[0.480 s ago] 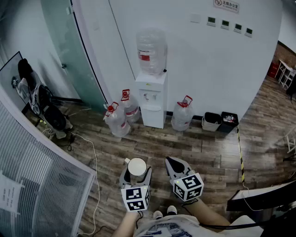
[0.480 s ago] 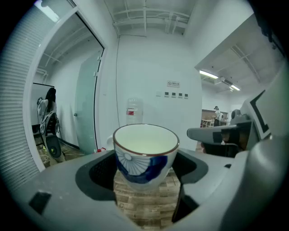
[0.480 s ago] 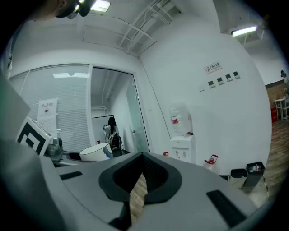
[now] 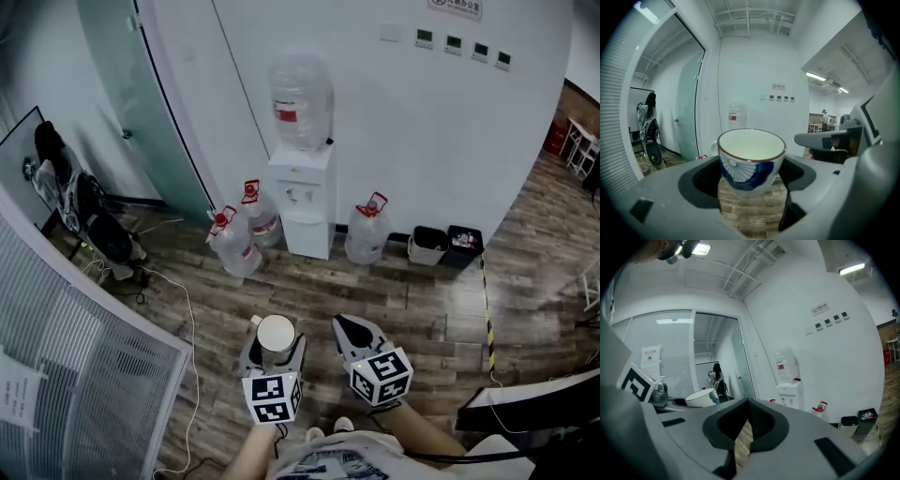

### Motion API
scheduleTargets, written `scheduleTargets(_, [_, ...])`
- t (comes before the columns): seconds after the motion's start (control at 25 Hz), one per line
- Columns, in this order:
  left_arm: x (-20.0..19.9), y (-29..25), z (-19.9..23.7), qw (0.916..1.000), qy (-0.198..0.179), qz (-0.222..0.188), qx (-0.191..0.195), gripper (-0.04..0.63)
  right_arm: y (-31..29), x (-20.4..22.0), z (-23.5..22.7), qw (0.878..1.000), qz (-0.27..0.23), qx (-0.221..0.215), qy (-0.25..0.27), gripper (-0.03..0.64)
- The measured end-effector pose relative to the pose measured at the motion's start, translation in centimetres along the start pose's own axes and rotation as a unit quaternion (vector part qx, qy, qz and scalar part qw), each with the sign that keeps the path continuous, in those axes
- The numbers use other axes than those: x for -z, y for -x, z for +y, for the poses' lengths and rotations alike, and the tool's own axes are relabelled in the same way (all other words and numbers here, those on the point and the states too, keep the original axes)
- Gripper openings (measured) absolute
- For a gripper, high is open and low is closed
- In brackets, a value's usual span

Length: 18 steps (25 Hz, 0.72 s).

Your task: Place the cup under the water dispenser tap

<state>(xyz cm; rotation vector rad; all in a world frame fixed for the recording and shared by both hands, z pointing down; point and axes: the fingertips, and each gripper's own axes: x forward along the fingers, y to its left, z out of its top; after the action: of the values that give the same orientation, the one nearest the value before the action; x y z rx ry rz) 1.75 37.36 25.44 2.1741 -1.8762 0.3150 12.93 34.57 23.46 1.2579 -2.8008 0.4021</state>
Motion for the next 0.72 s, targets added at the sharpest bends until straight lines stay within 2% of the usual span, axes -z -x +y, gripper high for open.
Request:
scheduleTargets(0.48, [-1.0, -3.0, -1.1, 0.9998, 0.004, -0.014, -0.017, 0.423, 1.0, 0.7, -5.5, 1.0, -0.001, 0.009, -0.024, 0.021])
scheduleTargets(0.72, [-1.7, -6.8, 0.4, 0.9997, 0.007, -0.017, -0.018, 0.423, -2.0, 0.3, -7.5, 1.0, -0.002, 0.011, -0.025, 0.021])
